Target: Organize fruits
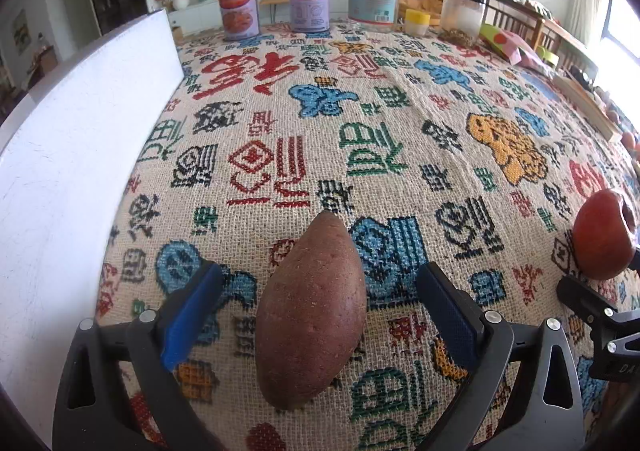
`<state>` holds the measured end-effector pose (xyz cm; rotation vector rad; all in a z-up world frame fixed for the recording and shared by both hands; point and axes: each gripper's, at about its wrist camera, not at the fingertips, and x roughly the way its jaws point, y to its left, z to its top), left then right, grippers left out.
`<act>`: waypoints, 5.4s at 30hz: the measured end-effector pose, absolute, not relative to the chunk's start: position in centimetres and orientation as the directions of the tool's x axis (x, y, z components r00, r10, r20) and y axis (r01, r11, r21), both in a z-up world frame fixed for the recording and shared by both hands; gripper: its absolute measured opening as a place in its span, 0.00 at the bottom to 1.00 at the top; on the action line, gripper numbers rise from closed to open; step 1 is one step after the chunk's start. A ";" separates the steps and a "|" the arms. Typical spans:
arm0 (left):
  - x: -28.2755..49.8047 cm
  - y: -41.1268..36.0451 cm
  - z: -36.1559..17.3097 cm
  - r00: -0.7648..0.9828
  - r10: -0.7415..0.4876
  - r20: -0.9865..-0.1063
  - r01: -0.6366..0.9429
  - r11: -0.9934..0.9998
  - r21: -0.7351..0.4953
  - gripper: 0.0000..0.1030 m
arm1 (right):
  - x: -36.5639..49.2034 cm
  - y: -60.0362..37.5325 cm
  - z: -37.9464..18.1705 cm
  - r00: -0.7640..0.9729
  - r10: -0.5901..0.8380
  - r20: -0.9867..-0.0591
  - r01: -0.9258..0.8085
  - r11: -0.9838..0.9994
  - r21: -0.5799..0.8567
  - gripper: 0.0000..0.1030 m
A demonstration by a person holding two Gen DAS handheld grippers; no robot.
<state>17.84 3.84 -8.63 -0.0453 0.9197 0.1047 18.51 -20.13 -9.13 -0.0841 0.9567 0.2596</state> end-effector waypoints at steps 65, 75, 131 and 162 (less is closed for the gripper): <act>17.8 3.8 -8.6 0.602 0.071 -0.795 -0.108 0.994 0.006 0.96 | 18.5 -19.8 -9.3 0.548 0.152 -0.823 -0.254 0.967 0.010 1.00; 17.8 3.7 -8.6 0.602 0.070 -0.795 -0.108 0.994 0.006 0.96 | 18.5 -19.8 -9.3 0.548 0.152 -0.823 -0.254 0.967 0.010 1.00; 6.6 34.4 2.3 0.577 0.078 -0.813 -0.511 0.811 -0.285 0.80 | 14.0 20.3 0.6 0.234 0.357 -0.905 -0.832 0.555 0.004 0.67; -6.8 28.7 6.6 0.422 0.383 -0.822 -0.650 0.759 0.020 0.93 | 2.6 11.9 8.5 0.232 0.483 -0.844 -0.736 0.655 0.173 1.00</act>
